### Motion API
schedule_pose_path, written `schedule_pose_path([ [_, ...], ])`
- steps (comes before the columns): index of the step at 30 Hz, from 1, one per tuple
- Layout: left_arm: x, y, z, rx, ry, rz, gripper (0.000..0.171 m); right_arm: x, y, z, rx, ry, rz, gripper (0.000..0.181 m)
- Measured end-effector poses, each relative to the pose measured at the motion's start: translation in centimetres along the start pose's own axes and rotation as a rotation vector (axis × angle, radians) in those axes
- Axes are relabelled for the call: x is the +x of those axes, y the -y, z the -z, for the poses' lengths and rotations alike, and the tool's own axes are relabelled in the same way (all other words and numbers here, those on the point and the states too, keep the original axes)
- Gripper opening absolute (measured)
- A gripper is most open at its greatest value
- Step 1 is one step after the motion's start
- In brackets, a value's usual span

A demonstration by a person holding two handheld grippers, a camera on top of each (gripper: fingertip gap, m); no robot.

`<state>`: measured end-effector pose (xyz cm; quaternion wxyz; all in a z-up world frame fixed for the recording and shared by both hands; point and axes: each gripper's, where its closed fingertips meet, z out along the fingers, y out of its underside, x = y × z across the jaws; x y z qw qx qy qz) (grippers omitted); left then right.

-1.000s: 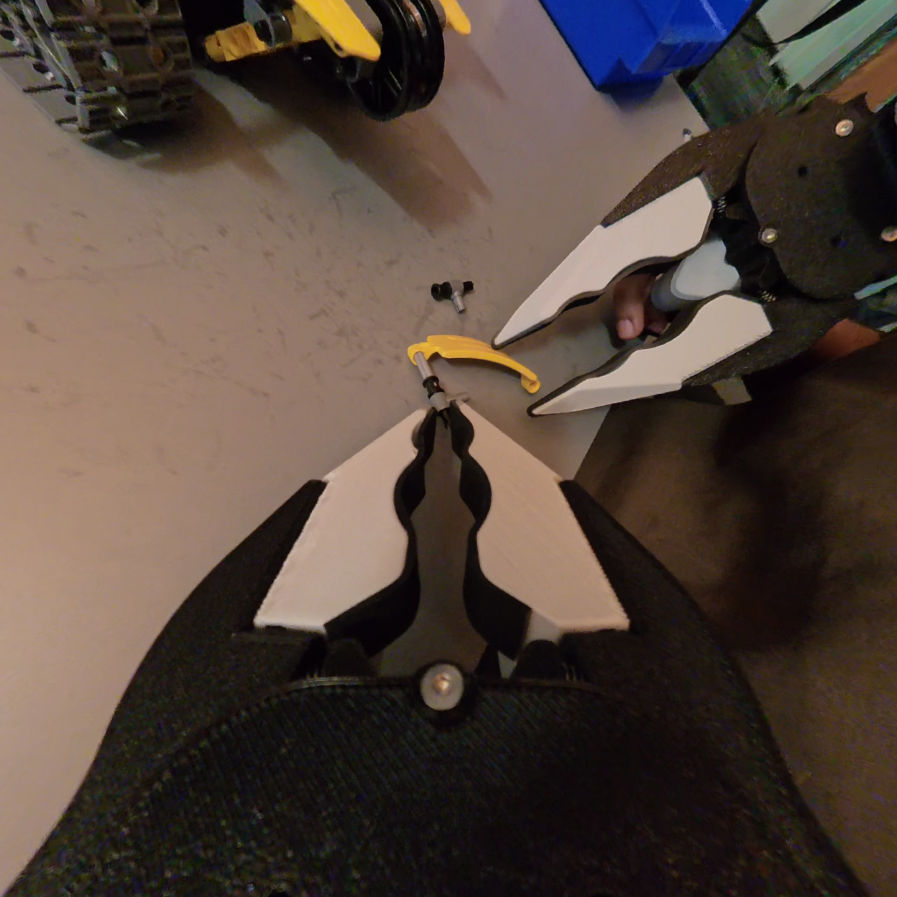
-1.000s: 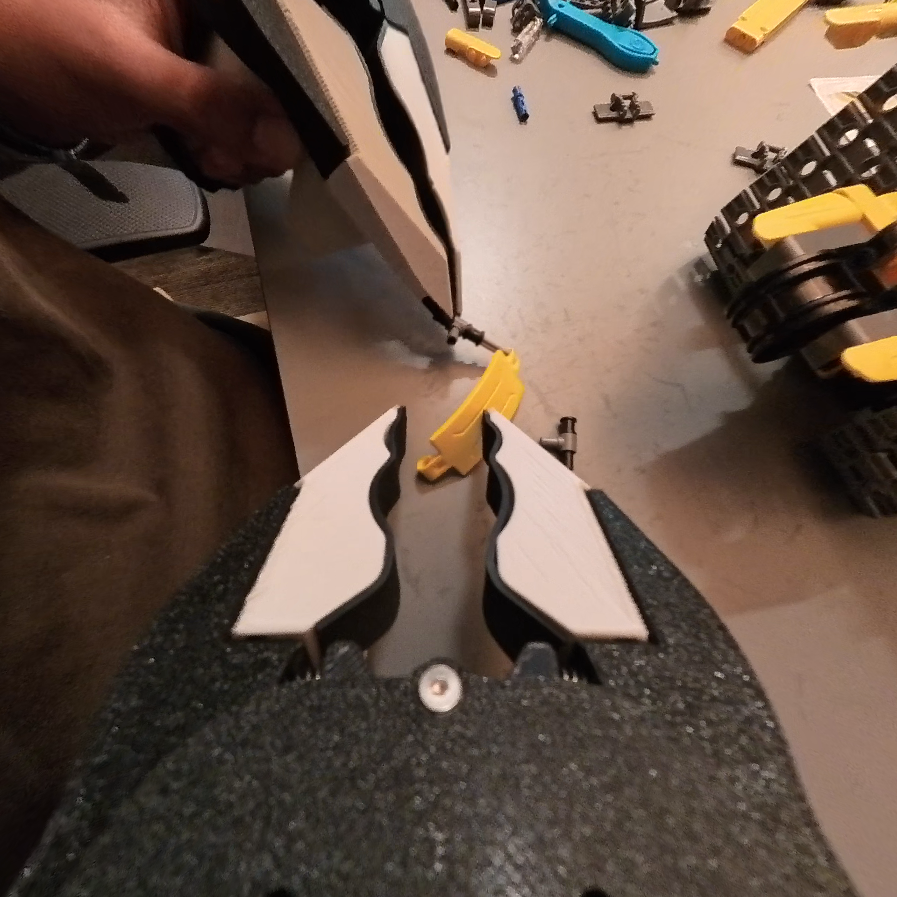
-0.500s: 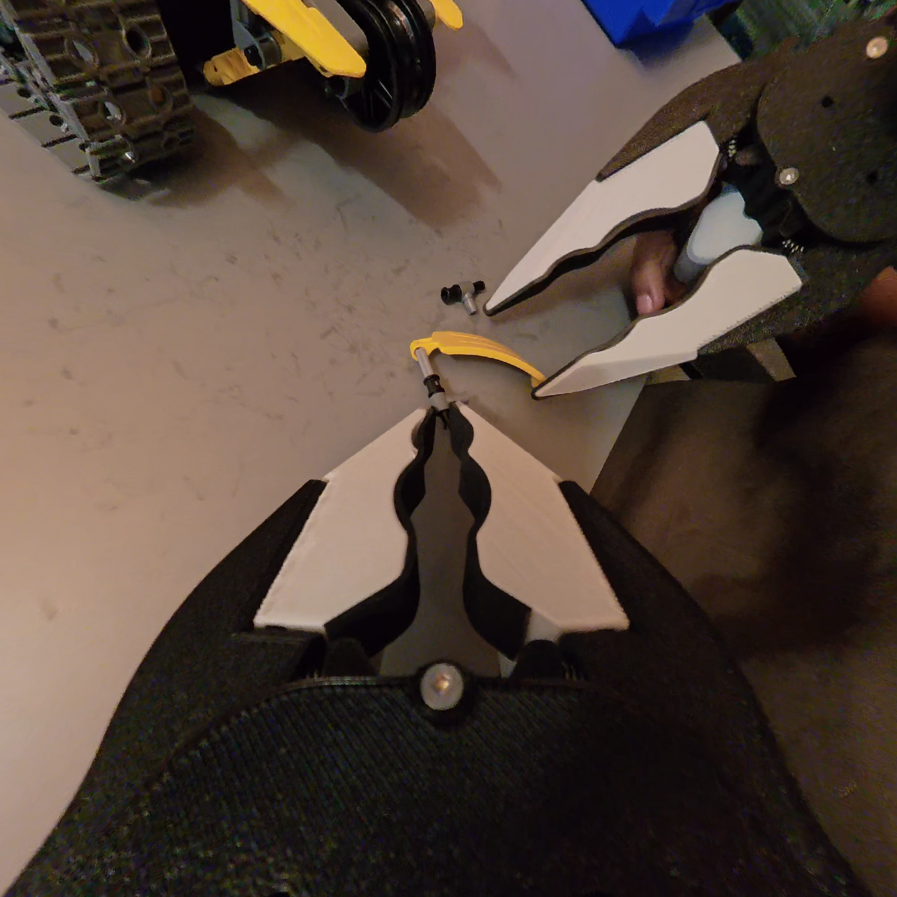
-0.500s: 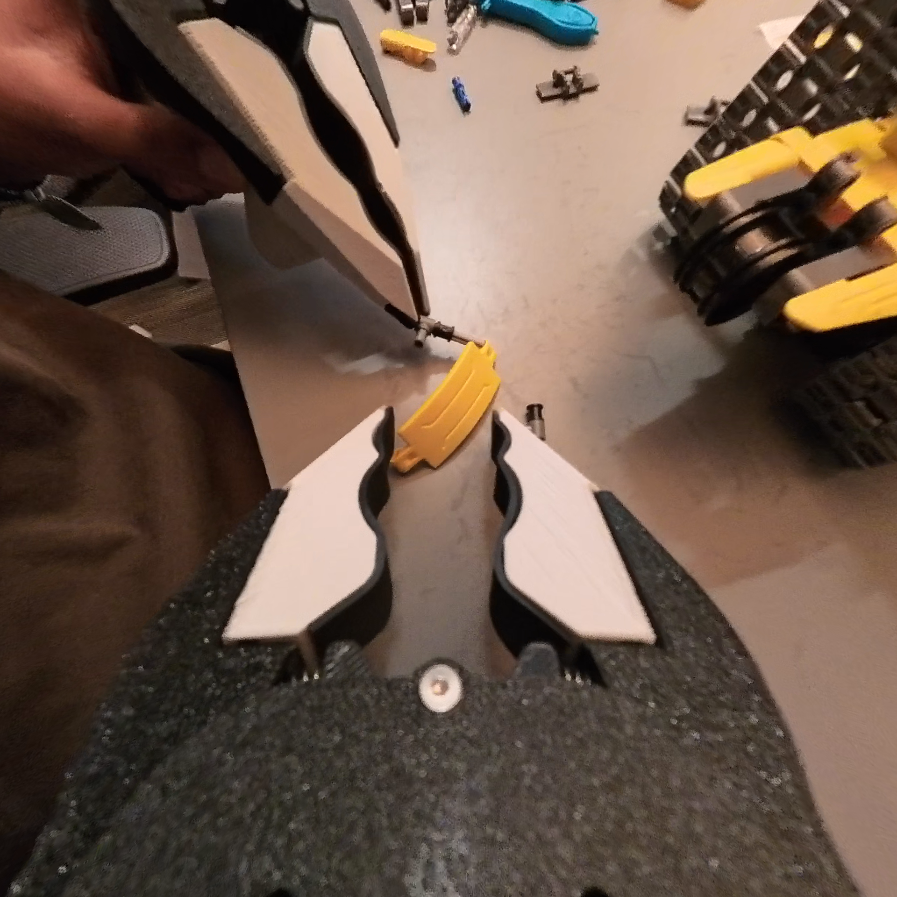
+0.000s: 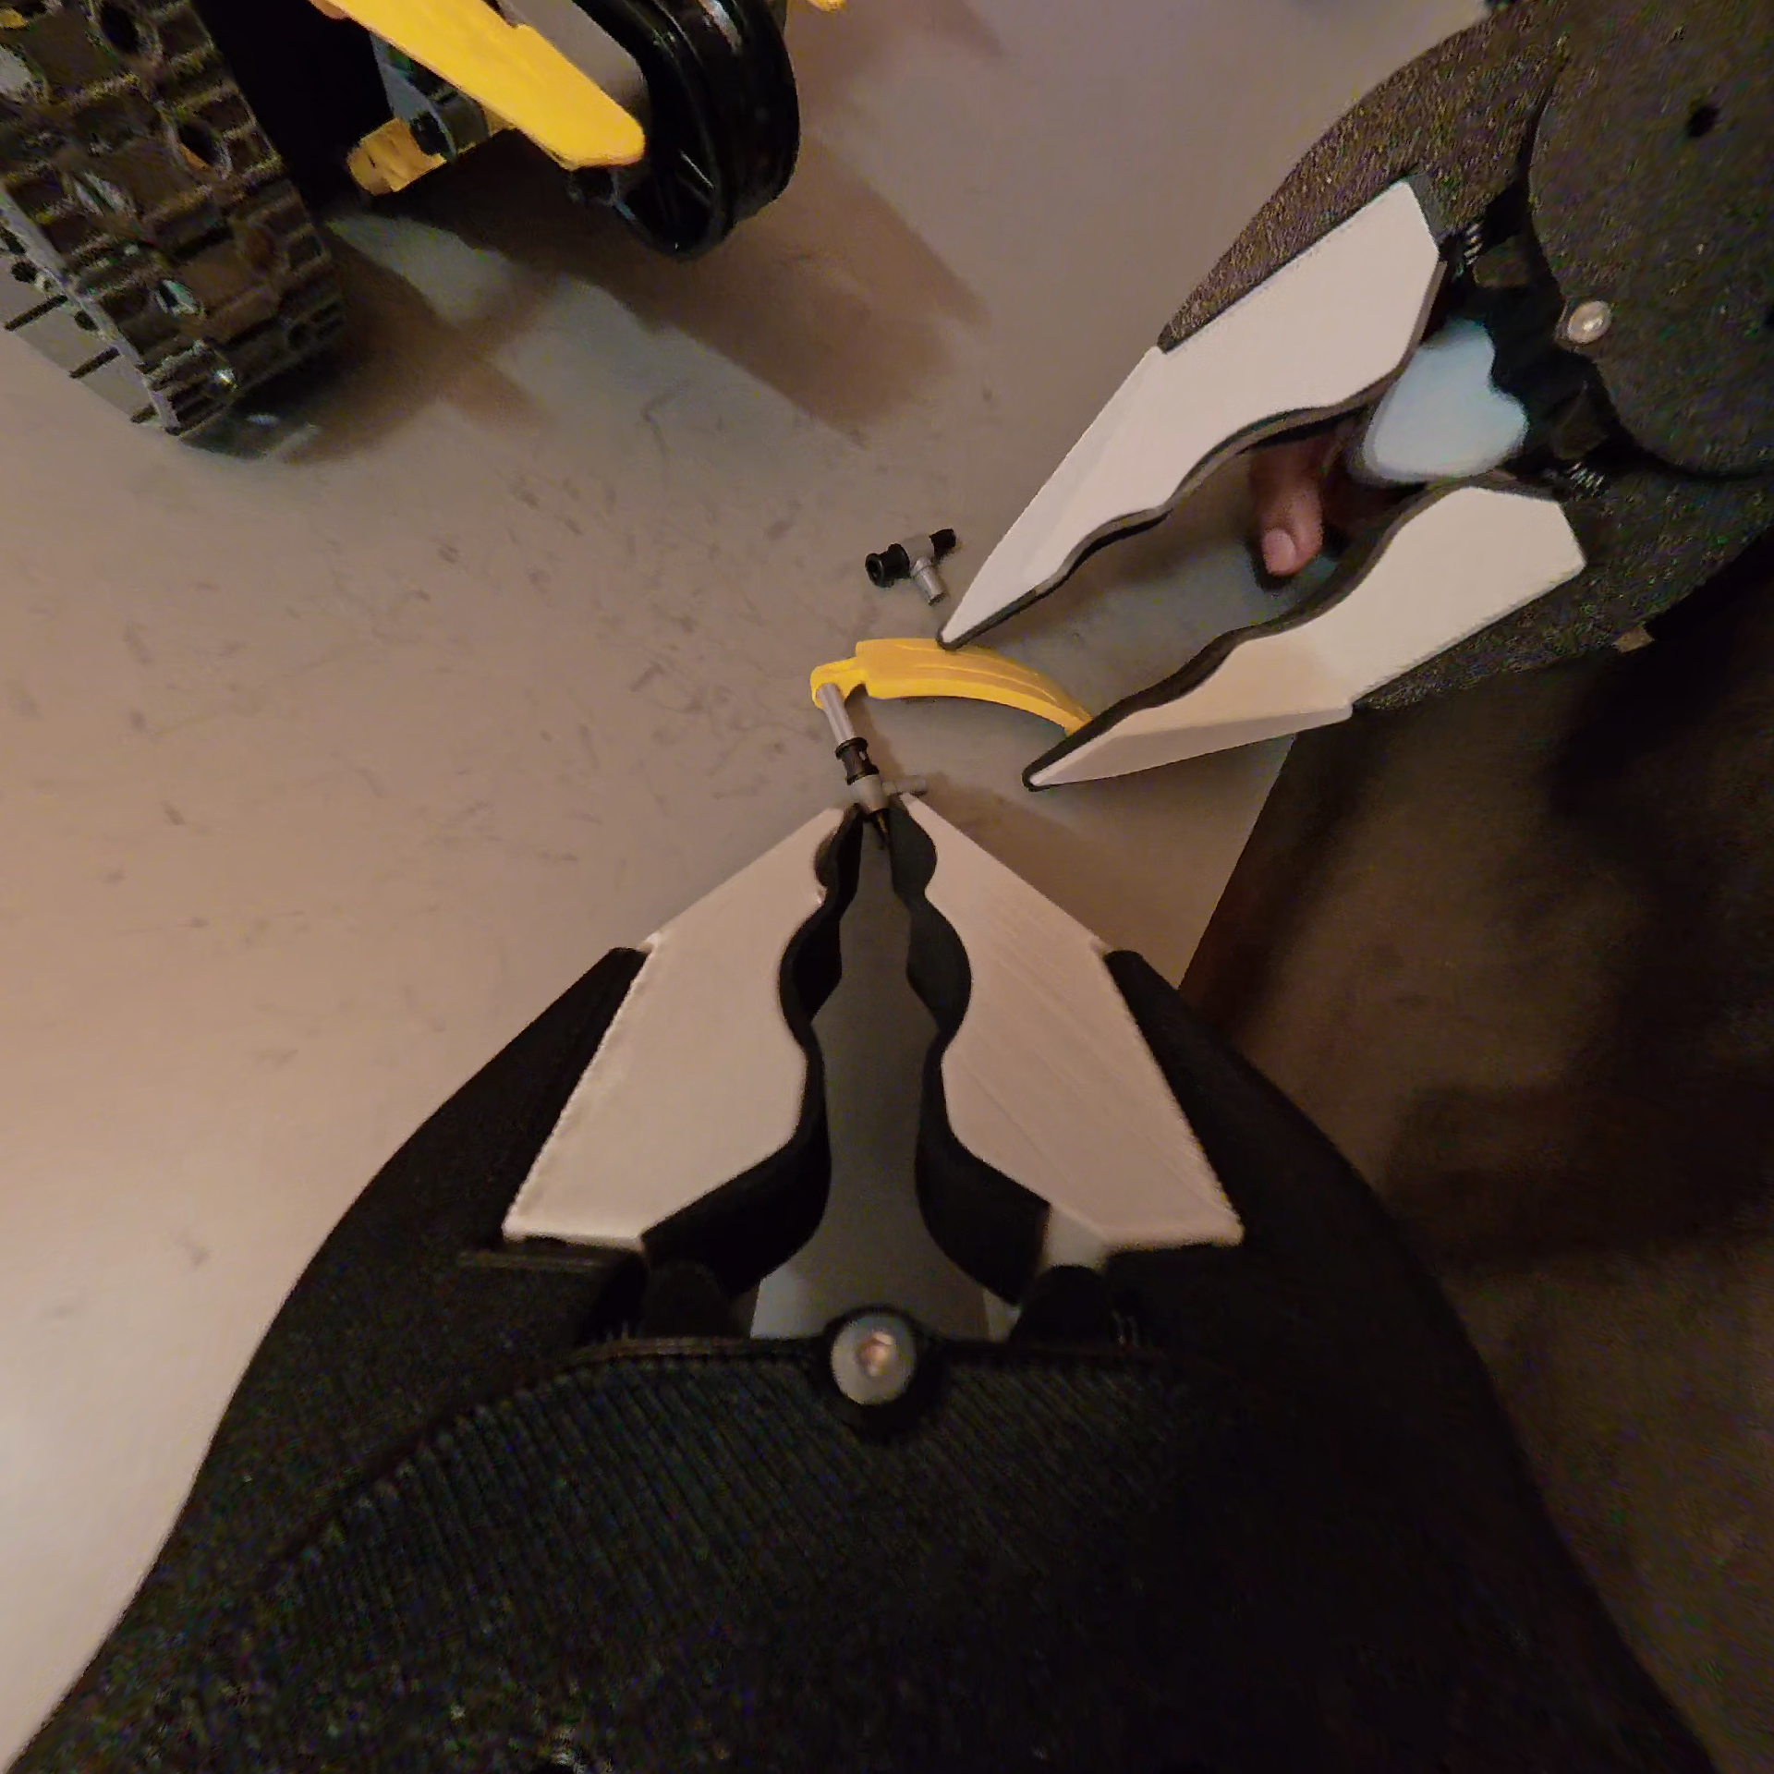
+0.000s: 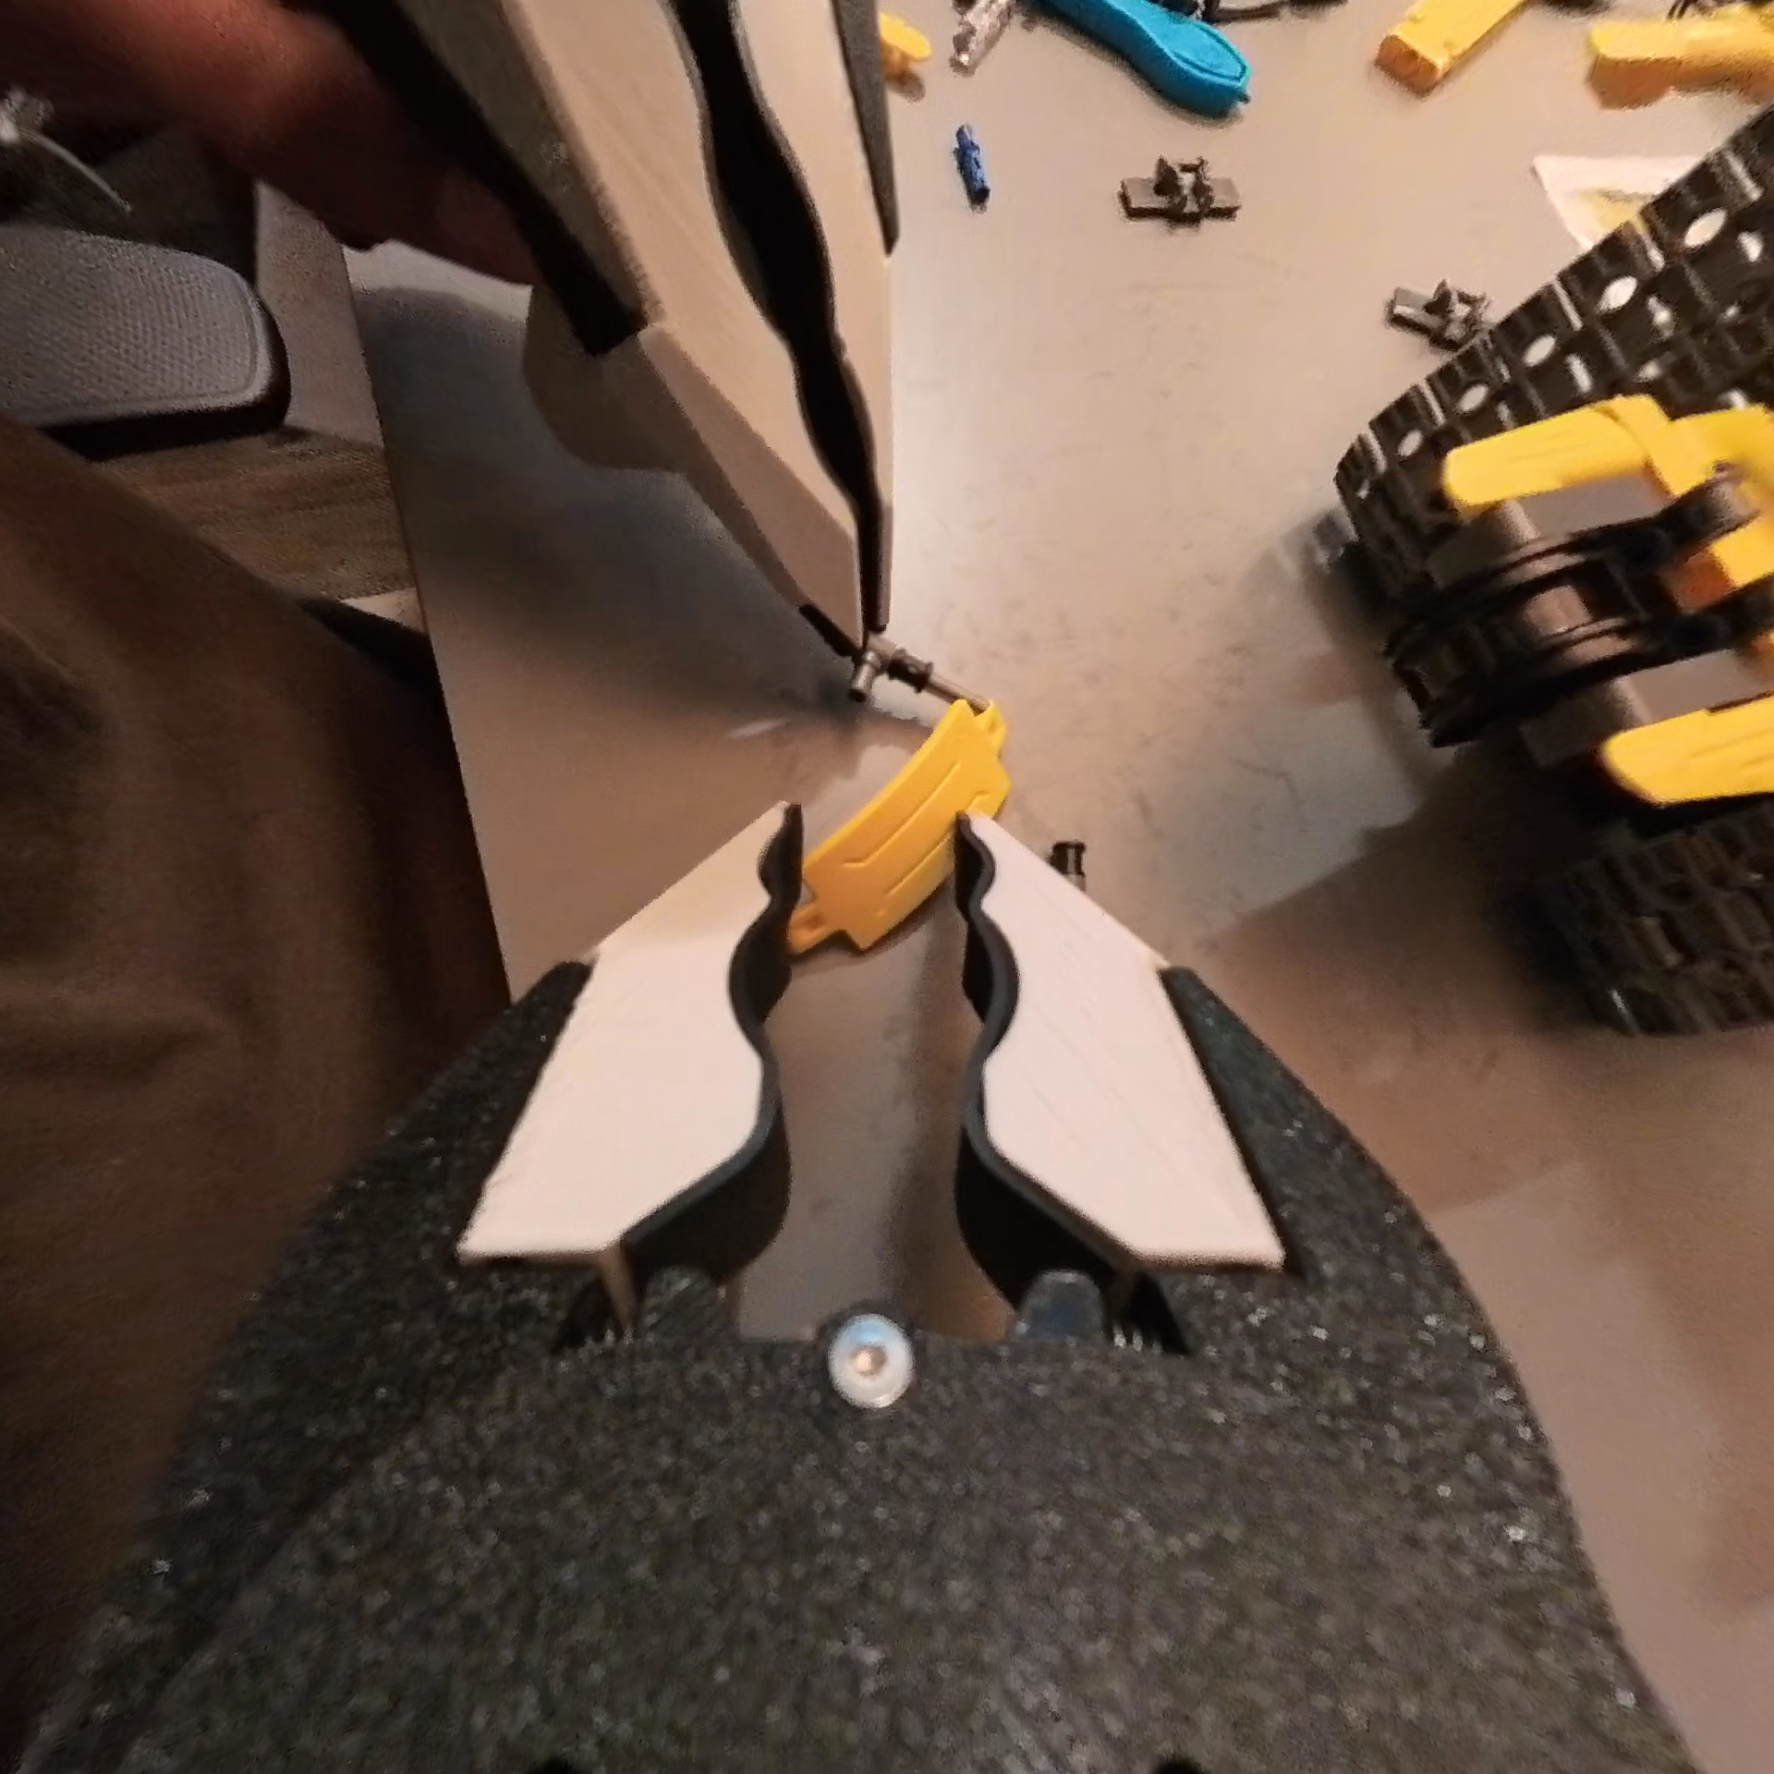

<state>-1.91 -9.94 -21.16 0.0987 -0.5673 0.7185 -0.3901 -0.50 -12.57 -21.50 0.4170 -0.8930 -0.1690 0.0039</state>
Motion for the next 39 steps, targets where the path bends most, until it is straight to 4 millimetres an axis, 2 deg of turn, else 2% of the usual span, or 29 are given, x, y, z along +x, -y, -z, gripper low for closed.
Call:
schedule_pose_path([
  [15,-0.2,-0.4,-0.1,-0.057,-0.004,-0.052,0.003,-0.1,0.1,0.1,-0.008,-0.104,0.31,0.027],
  [21,0.0,-0.8,-0.5,-0.063,0.004,-0.105,0.003,-0.7,0.2,0.4,0.028,-0.026,0.254,0.023],
  [29,0.4,-0.9,-0.6,-0.039,-0.025,-0.147,0.003,-1.3,0.3,0.9,0.062,0.119,0.084,0.021],
  [36,0.5,-0.8,-0.7,-0.018,-0.079,-0.116,0.003,-1.8,0.4,1.0,0.067,0.148,0.086,0.016],
  [39,0.4,-0.7,-0.7,-0.014,-0.081,-0.115,0.003,-1.8,0.4,1.0,0.064,0.153,0.065,0.027],
])
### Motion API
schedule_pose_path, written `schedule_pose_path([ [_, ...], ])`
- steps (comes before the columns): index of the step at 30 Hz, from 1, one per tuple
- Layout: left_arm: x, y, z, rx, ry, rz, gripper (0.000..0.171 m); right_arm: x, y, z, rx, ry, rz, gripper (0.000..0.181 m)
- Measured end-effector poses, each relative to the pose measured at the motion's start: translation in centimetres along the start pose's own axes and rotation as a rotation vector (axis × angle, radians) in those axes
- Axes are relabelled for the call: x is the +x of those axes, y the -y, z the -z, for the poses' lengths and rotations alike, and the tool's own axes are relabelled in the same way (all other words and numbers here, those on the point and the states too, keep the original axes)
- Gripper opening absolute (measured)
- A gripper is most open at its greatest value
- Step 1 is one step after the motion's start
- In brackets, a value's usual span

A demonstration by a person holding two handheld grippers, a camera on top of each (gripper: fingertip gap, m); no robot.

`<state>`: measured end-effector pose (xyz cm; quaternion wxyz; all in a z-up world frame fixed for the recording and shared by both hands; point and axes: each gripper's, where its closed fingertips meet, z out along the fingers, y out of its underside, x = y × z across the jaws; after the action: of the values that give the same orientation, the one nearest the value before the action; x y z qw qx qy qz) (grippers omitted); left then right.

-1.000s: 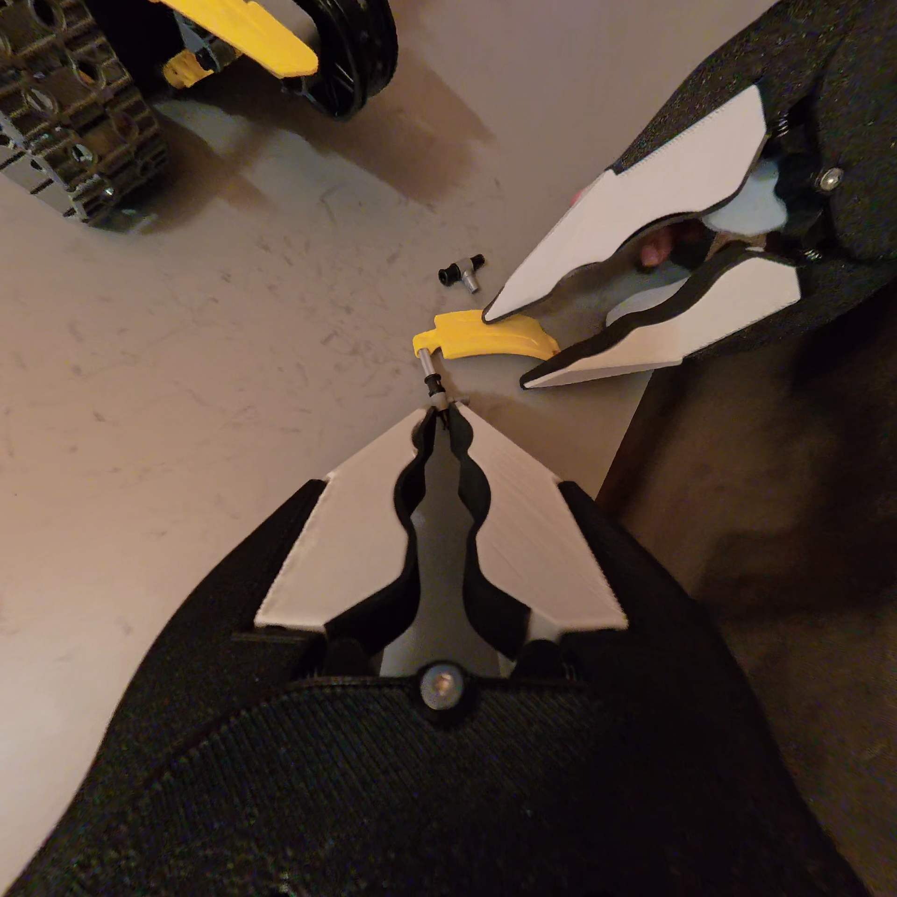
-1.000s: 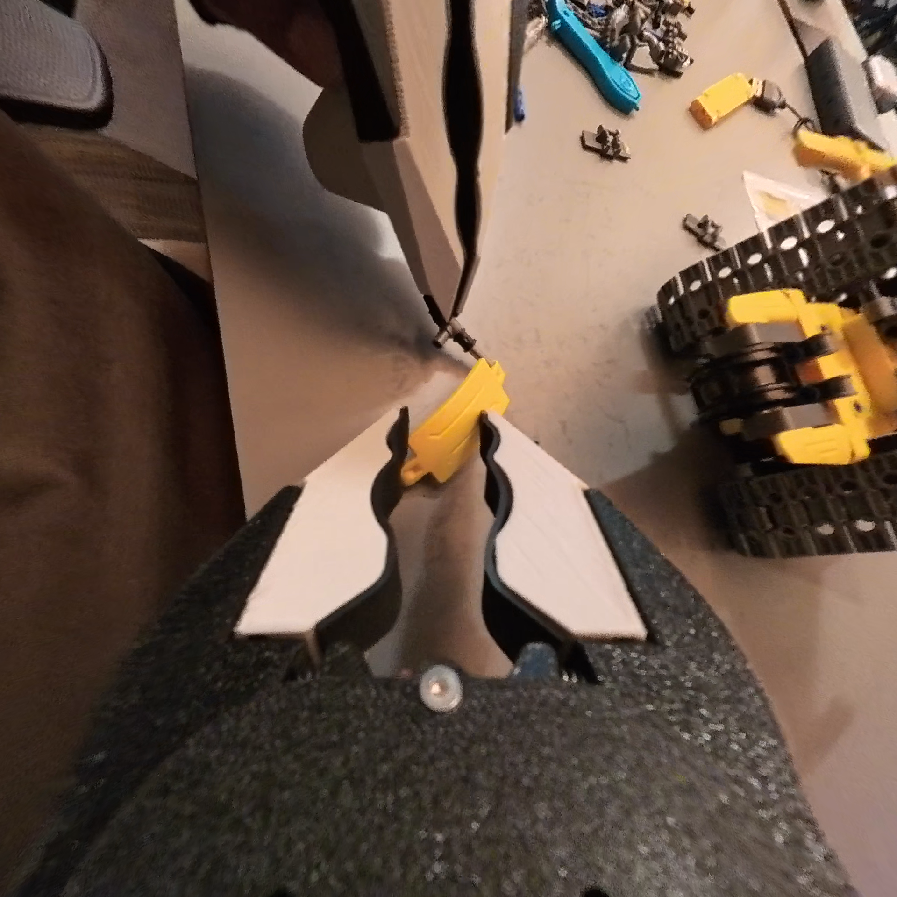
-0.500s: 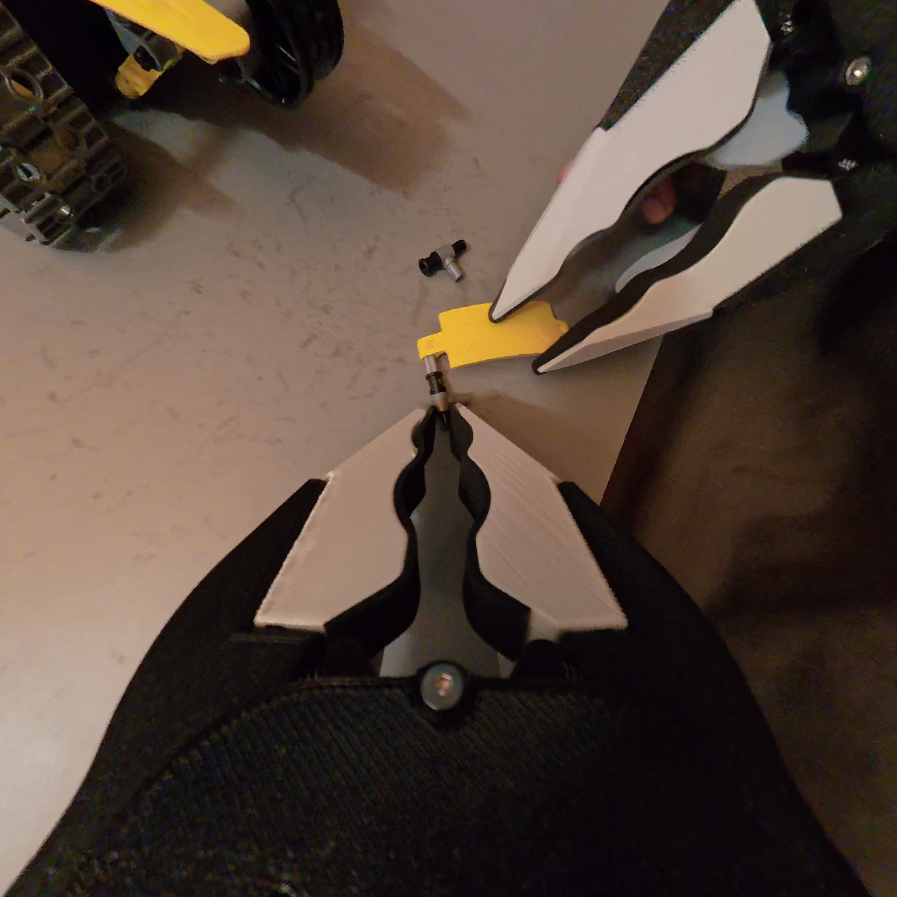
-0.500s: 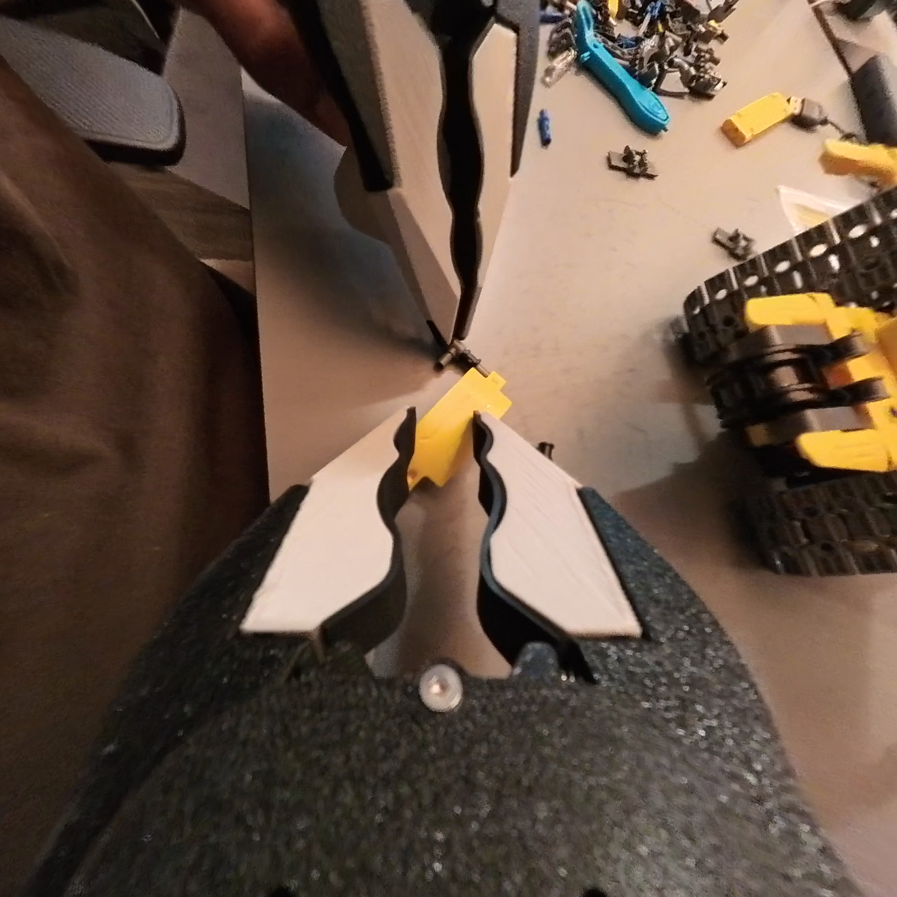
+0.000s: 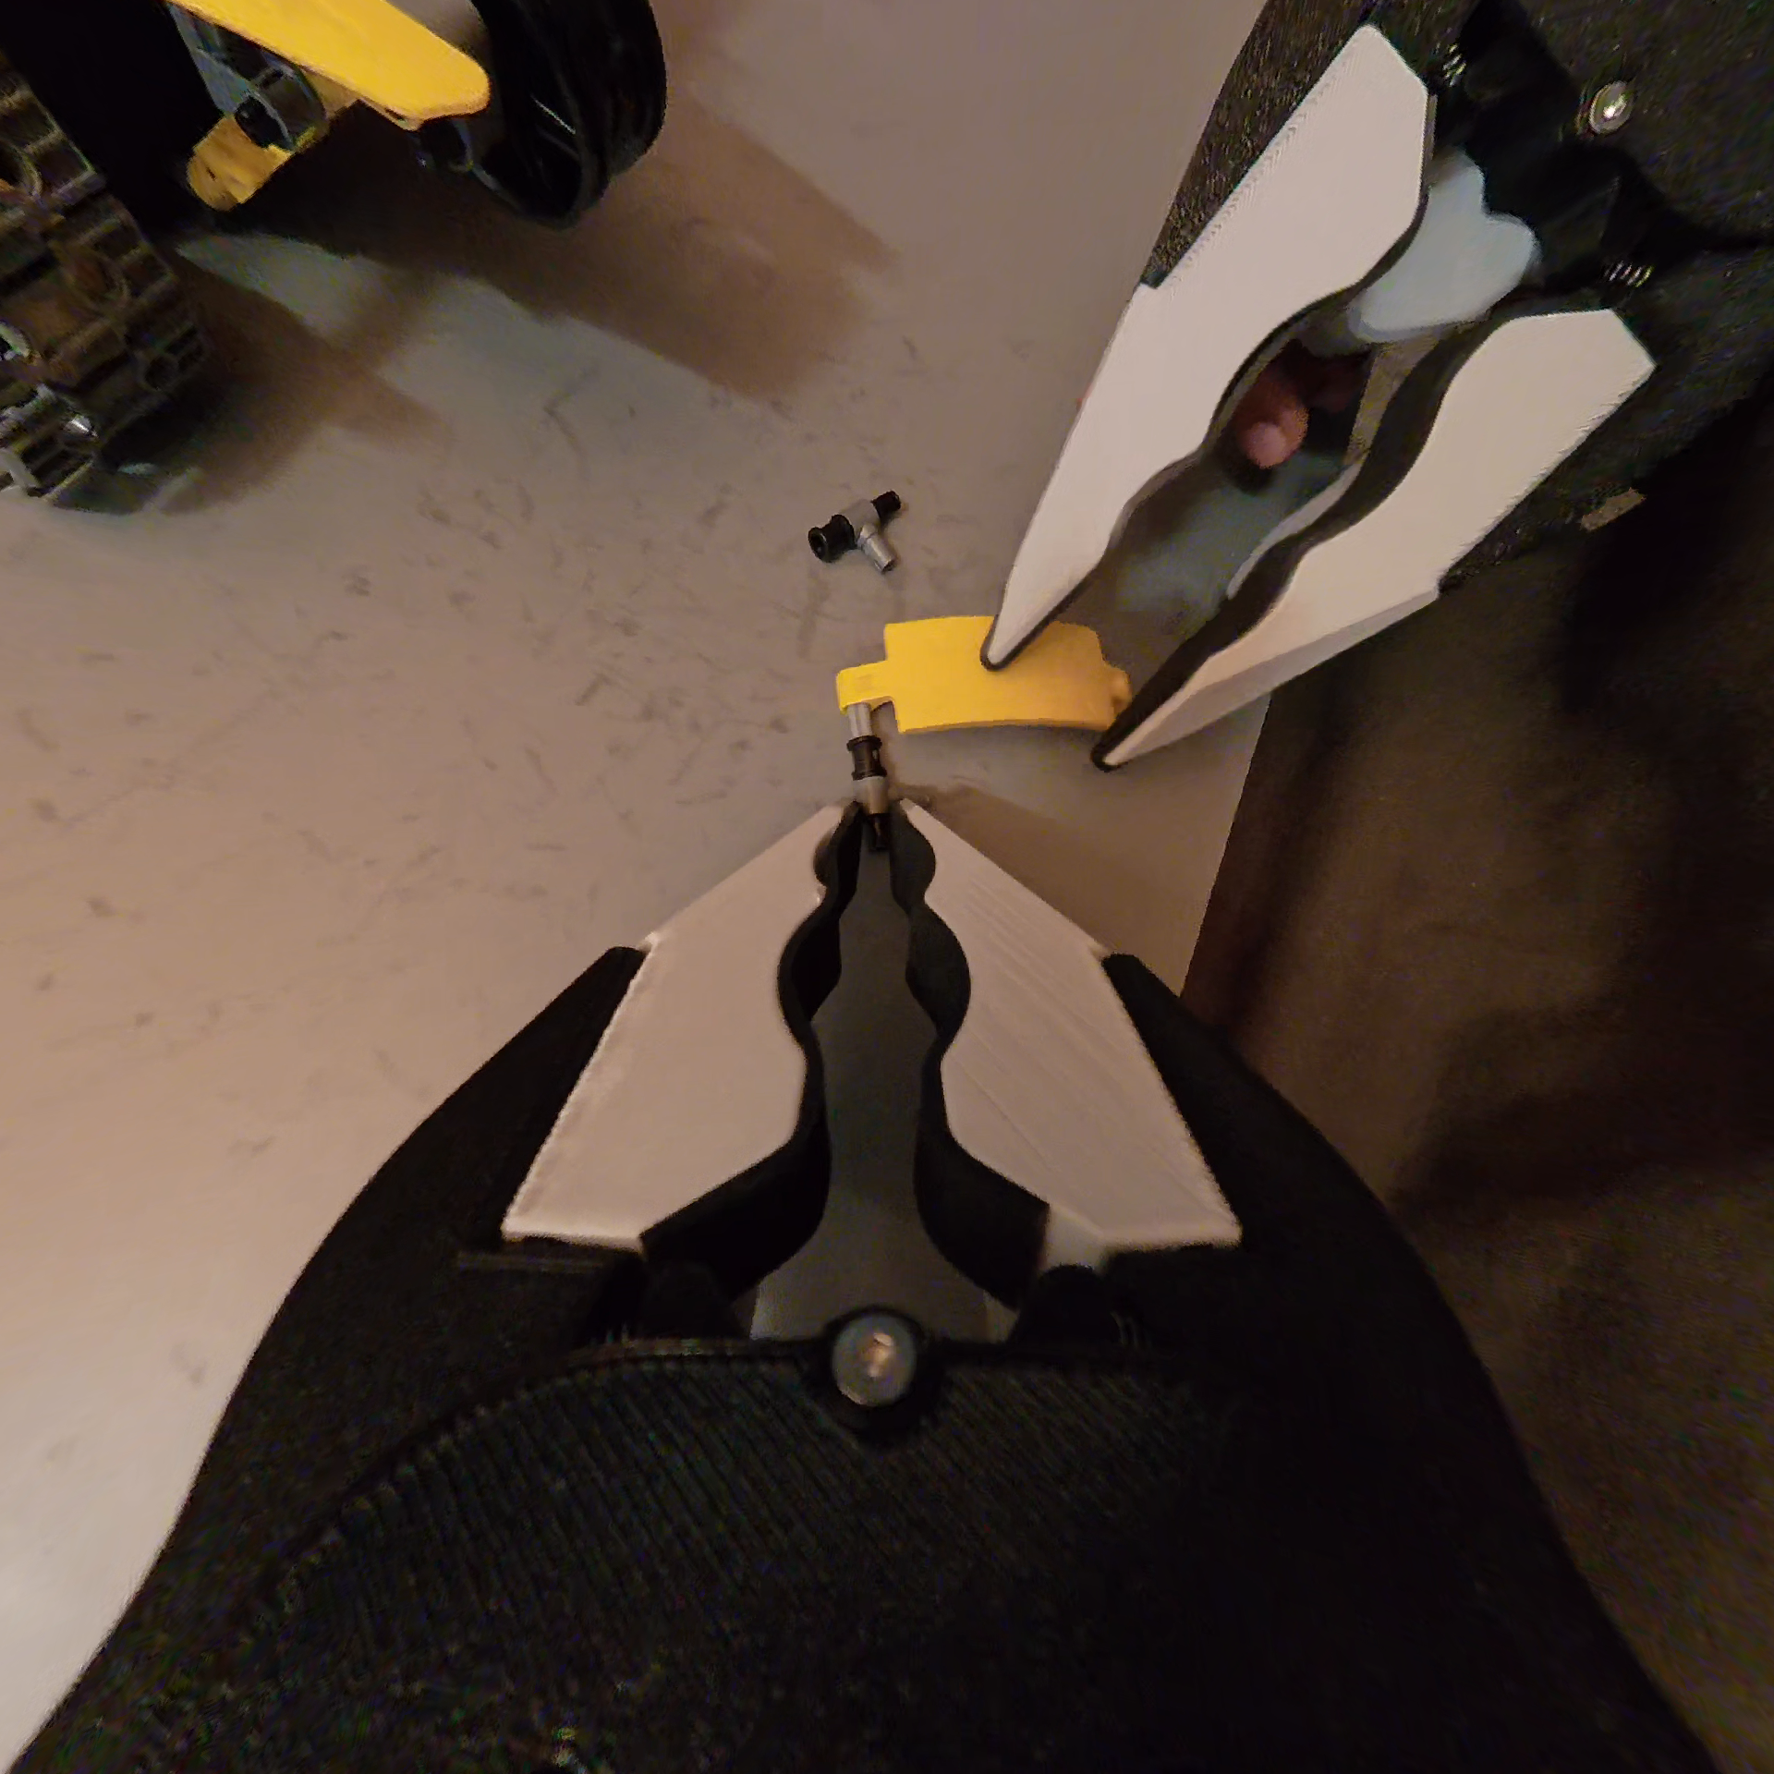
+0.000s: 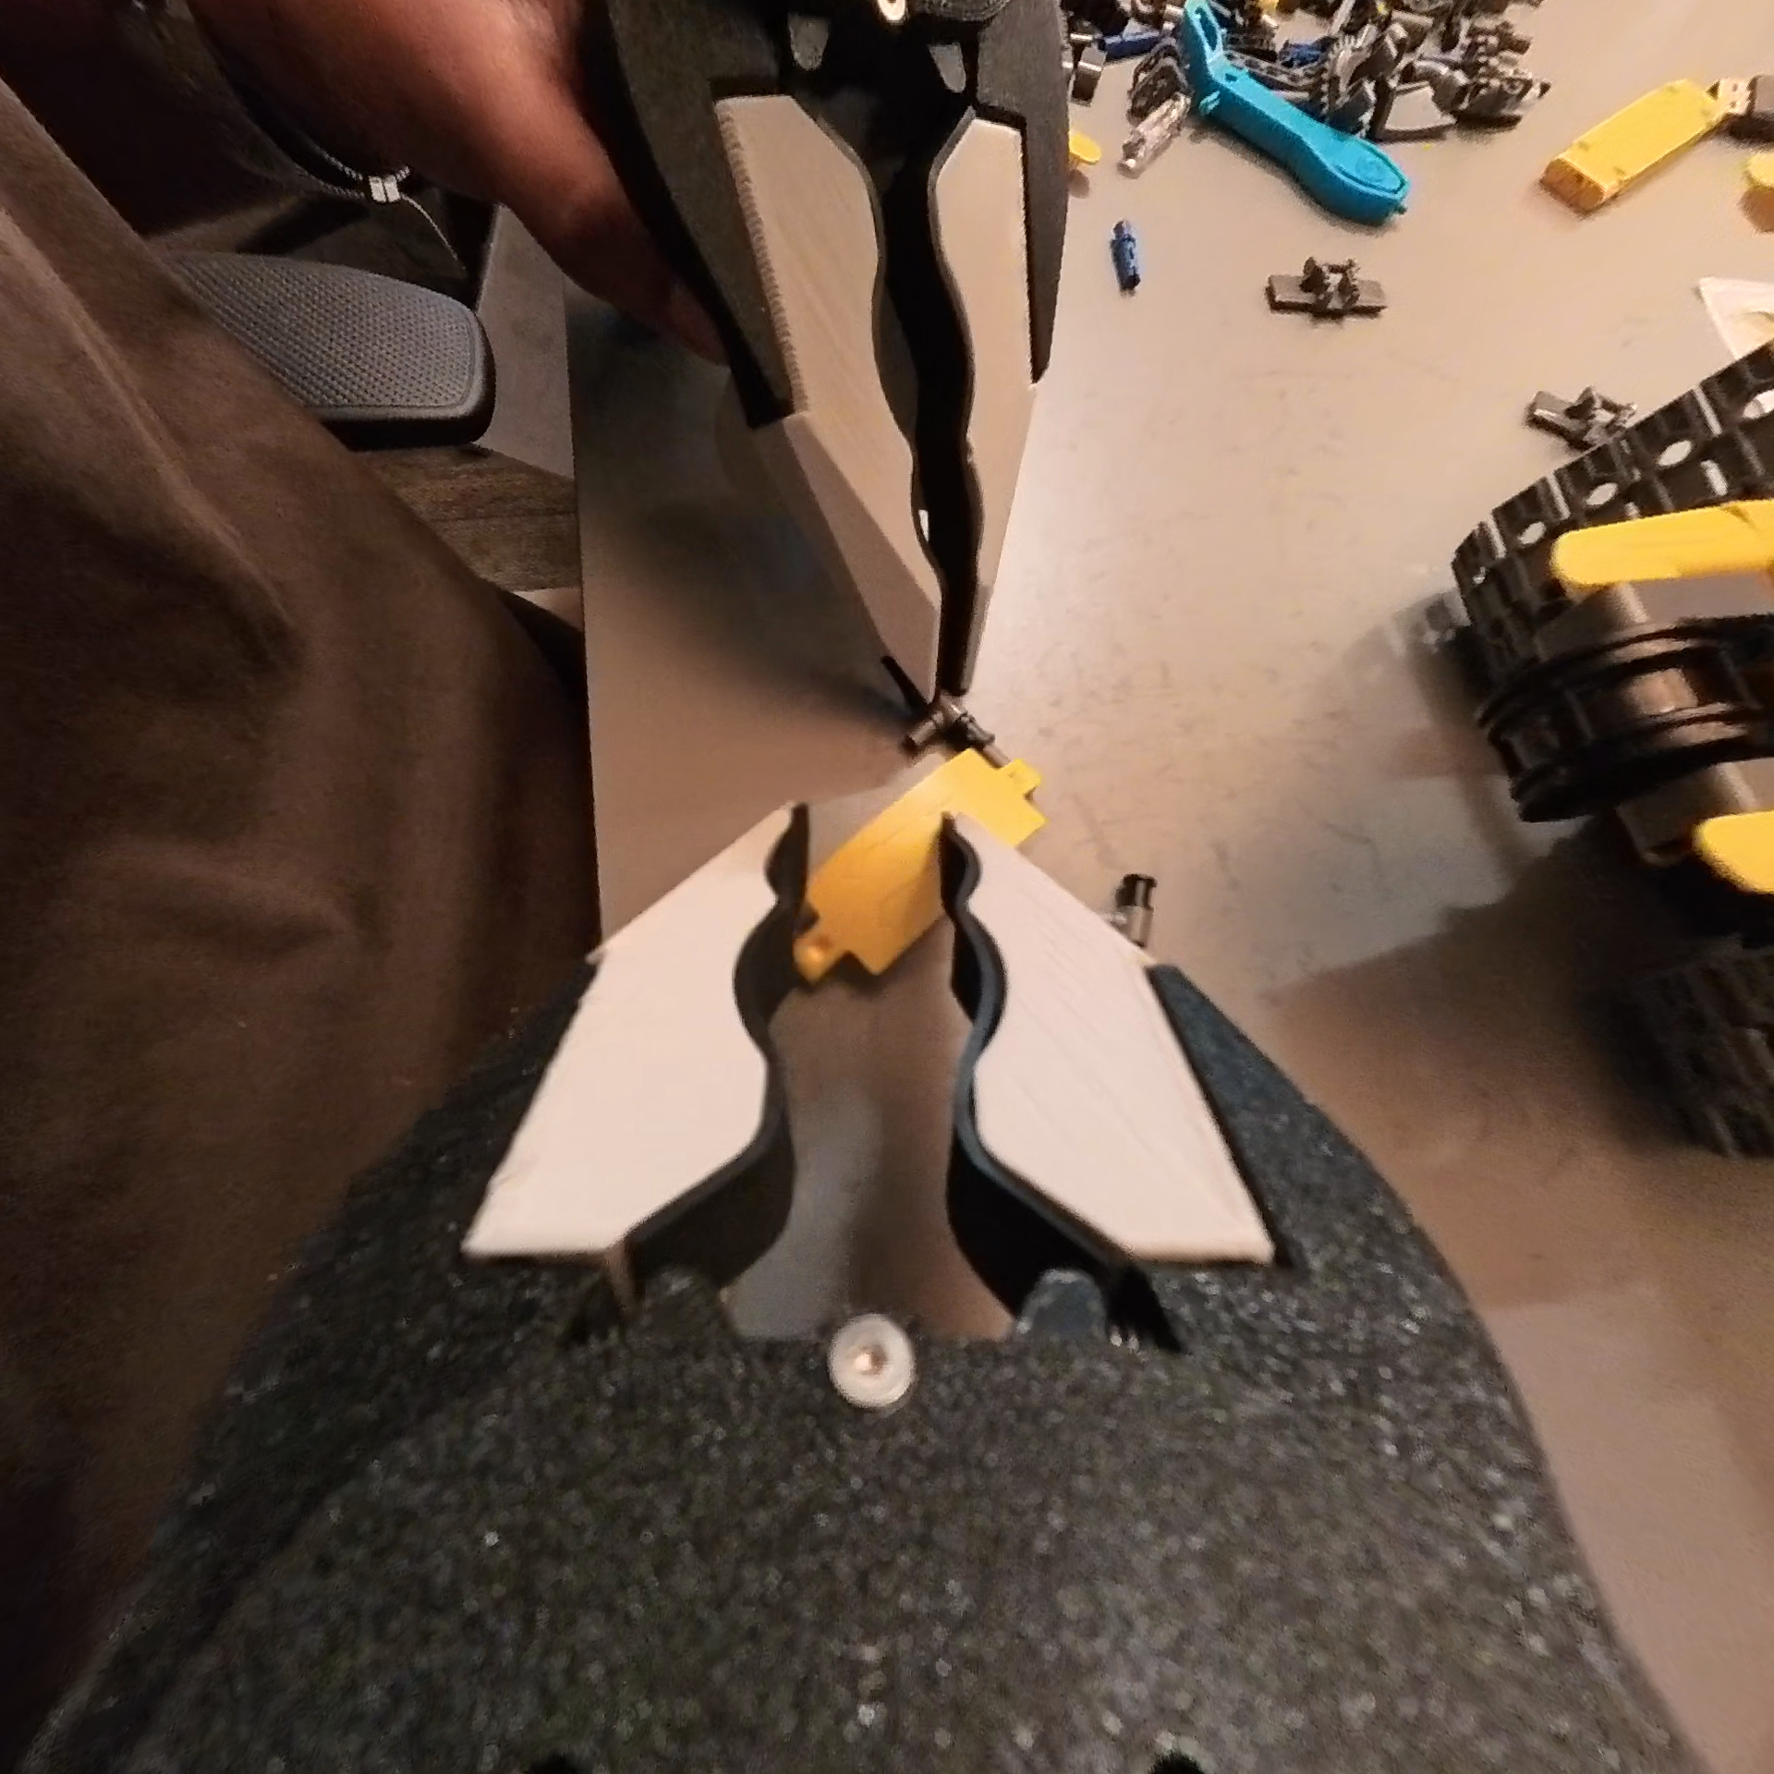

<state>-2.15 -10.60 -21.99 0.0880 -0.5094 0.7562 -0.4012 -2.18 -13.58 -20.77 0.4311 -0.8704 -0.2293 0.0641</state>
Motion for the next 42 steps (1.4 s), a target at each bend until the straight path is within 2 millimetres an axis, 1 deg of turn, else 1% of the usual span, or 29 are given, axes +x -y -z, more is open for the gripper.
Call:
schedule_pose_path([
  [2,0.1,0.0,-0.1,0.0,-0.007,-0.001,0.003,0.3,-0.1,0.0,-0.011,-0.008,-0.031,0.04],
  [3,0.2,0.0,-0.1,0.001,-0.009,0.0,0.003,0.5,-0.2,0.0,-0.017,-0.017,-0.043,0.043],
  [8,0.2,0.1,-0.2,0.006,-0.014,-0.003,0.002,0.9,-0.3,0.0,-0.016,-0.044,-0.073,0.047],
  [10,0.1,0.1,-0.2,0.007,-0.014,-0.003,0.002,1.4,-0.1,0.2,-0.007,-0.067,-0.077,0.047],
  [13,0.1,0.2,-0.2,0.007,-0.013,-0.008,0.002,1.8,-0.4,0.2,-0.024,-0.077,-0.106,0.046],
  [17,0.2,0.2,-0.3,0.006,-0.015,-0.015,0.002,1.5,-1.1,-0.4,-0.063,-0.054,-0.12,0.04],
  [34,0.2,0.2,-0.2,0.007,-0.047,0.017,0.002,1.6,-1.2,-0.4,-0.072,-0.058,-0.104,0.037],
  [37,0.1,0.2,0.2,0.025,-0.017,0.005,0.018,1.8,-1.3,-0.3,-0.074,-0.064,-0.115,0.033],
  [42,0.3,-0.3,0.5,0.029,0.026,-0.024,0.021,1.8,-1.3,-0.3,-0.073,-0.069,-0.12,0.033],
])
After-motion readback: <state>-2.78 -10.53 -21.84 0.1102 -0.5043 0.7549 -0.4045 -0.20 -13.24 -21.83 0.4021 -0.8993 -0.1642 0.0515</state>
